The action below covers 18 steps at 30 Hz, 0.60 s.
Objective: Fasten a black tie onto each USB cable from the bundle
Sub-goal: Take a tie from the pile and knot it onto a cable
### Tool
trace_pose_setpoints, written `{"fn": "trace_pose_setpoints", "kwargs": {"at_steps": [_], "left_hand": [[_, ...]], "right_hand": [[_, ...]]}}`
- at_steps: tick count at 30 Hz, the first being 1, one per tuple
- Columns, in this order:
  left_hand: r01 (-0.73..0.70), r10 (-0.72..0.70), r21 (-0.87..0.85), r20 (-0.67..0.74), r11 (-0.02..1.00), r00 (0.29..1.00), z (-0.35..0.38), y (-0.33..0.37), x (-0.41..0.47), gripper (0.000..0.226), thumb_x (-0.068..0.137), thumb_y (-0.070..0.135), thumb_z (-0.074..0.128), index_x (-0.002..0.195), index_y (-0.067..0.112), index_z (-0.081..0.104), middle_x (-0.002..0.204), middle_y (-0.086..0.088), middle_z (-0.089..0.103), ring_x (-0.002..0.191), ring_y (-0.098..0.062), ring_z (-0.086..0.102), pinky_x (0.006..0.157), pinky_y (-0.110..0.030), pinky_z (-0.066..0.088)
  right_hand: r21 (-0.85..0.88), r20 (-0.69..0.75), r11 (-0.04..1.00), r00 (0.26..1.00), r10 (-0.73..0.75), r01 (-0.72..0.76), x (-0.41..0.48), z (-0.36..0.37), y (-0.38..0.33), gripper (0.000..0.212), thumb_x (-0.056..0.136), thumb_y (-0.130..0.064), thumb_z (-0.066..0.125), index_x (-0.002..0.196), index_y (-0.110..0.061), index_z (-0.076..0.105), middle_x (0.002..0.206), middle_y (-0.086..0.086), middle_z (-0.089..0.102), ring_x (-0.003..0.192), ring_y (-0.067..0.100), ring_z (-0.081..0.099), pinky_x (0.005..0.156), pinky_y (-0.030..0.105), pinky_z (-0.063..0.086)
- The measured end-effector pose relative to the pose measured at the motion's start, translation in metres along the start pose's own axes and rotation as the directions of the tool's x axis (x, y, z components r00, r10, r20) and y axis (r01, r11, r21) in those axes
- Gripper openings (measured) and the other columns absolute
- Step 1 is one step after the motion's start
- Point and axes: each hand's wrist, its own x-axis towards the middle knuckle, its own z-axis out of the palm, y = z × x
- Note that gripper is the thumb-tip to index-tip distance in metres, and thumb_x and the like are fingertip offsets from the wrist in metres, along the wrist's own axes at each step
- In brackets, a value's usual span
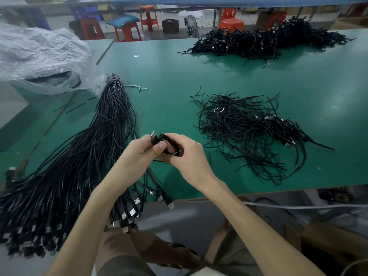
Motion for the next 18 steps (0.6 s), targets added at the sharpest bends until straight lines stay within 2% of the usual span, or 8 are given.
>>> {"fn": "trace_pose_setpoints", "kwargs": {"at_steps": [2, 4, 7, 9, 11, 13, 15, 18], "left_hand": [[-0.009, 0.02, 0.172, -0.064, 0.985, 0.998, 0.001, 0.003, 0.001, 0.017, 0.098, 0.027, 0.059, 0.089, 0.03, 0.073, 0.092, -0.004, 0.057, 0.09, -0.01, 0.054, 0.082, -0.018, 0.042], [0.002, 0.003, 0.082, -0.054, 0.997, 0.999, 0.001, 0.003, -0.001, 0.019, 0.091, 0.035, 0.061, 0.092, 0.024, 0.077, 0.085, -0.008, 0.064, 0.075, -0.011, 0.053, 0.071, -0.022, 0.042], [-0.019, 0.012, -0.096, -0.073, 0.995, 0.997, 0.0, 0.002, -0.006, 0.023, 0.085, 0.031, 0.067, 0.093, 0.014, 0.08, 0.075, 0.001, 0.074, 0.062, -0.007, 0.057, 0.063, -0.018, 0.048], [-0.029, 0.015, -0.139, -0.1, 0.99, 0.995, 0.001, -0.002, -0.005, 0.023, 0.085, 0.027, 0.07, 0.093, 0.008, 0.08, 0.075, -0.001, 0.075, 0.063, -0.009, 0.059, 0.063, -0.018, 0.05], [-0.017, -0.001, -0.14, -0.124, 0.99, 0.992, 0.003, -0.009, -0.003, 0.019, 0.088, 0.024, 0.07, 0.09, 0.007, 0.079, 0.076, -0.004, 0.075, 0.065, -0.011, 0.061, 0.065, -0.018, 0.051], [-0.01, -0.003, -0.094, -0.14, 0.996, 0.99, 0.008, -0.015, -0.001, 0.013, 0.093, 0.015, 0.068, 0.086, 0.009, 0.077, 0.074, -0.001, 0.074, 0.067, -0.011, 0.063, 0.07, -0.018, 0.051], [-0.025, 0.025, -0.001, -0.142, 1.0, 0.989, 0.014, -0.019, 0.0, 0.017, 0.097, 0.008, 0.066, 0.083, 0.013, 0.074, 0.072, 0.001, 0.073, 0.068, -0.009, 0.065, 0.072, -0.02, 0.051], [-0.024, 0.036, 0.079, -0.156, 0.997, 0.987, 0.016, -0.022, 0.002, 0.02, 0.098, 0.013, 0.066, 0.083, 0.021, 0.074, 0.071, 0.002, 0.074, 0.067, -0.008, 0.068, 0.07, -0.02, 0.052]], "right_hand": [[-0.004, 0.022, 1.0, 1.0, -0.012, 0.012, 0.0, -0.003, -0.002, 0.046, 0.082, -0.002, 0.078, 0.125, -0.015, 0.069, 0.113, 0.001, 0.071, 0.103, 0.011, 0.063, 0.093, 0.024, 0.049], [0.038, 0.087, 0.999, 0.996, 0.001, -0.004, 0.001, -0.007, -0.003, 0.042, 0.08, -0.001, 0.079, 0.12, -0.014, 0.07, 0.108, 0.002, 0.072, 0.102, 0.017, 0.068, 0.094, 0.032, 0.054], [0.043, 0.127, 0.998, 0.991, 0.029, -0.035, -0.001, -0.01, -0.002, 0.038, 0.078, -0.007, 0.084, 0.112, -0.017, 0.071, 0.095, -0.008, 0.073, 0.087, 0.002, 0.067, 0.08, 0.018, 0.049], [0.044, 0.14, 0.997, 0.989, 0.051, -0.058, -0.002, -0.009, -0.001, 0.038, 0.075, -0.015, 0.088, 0.108, -0.02, 0.07, 0.087, -0.011, 0.071, 0.075, 0.0, 0.062, 0.071, 0.016, 0.045], [0.014, 0.16, 0.996, 0.983, 0.085, -0.088, 0.0, -0.007, 0.003, 0.038, 0.076, -0.018, 0.087, 0.108, -0.021, 0.066, 0.089, -0.01, 0.071, 0.077, 0.004, 0.064, 0.07, 0.022, 0.049], [-0.036, 0.175, 0.991, 0.975, 0.135, -0.131, 0.003, -0.006, 0.006, 0.035, 0.08, -0.013, 0.084, 0.106, -0.018, 0.061, 0.095, -0.004, 0.07, 0.08, 0.008, 0.067, 0.068, 0.026, 0.056], [-0.049, 0.199, 0.983, 0.963, 0.183, -0.177, 0.005, -0.007, 0.01, 0.027, 0.085, -0.005, 0.077, 0.101, -0.015, 0.057, 0.093, -0.001, 0.07, 0.074, 0.006, 0.069, 0.061, 0.024, 0.058], [-0.05, 0.265, 0.976, 0.939, 0.217, -0.211, 0.003, -0.01, 0.013, 0.016, 0.092, -0.007, 0.069, 0.096, -0.016, 0.056, 0.082, -0.004, 0.073, 0.064, 0.011, 0.072, 0.055, 0.023, 0.053]]}}
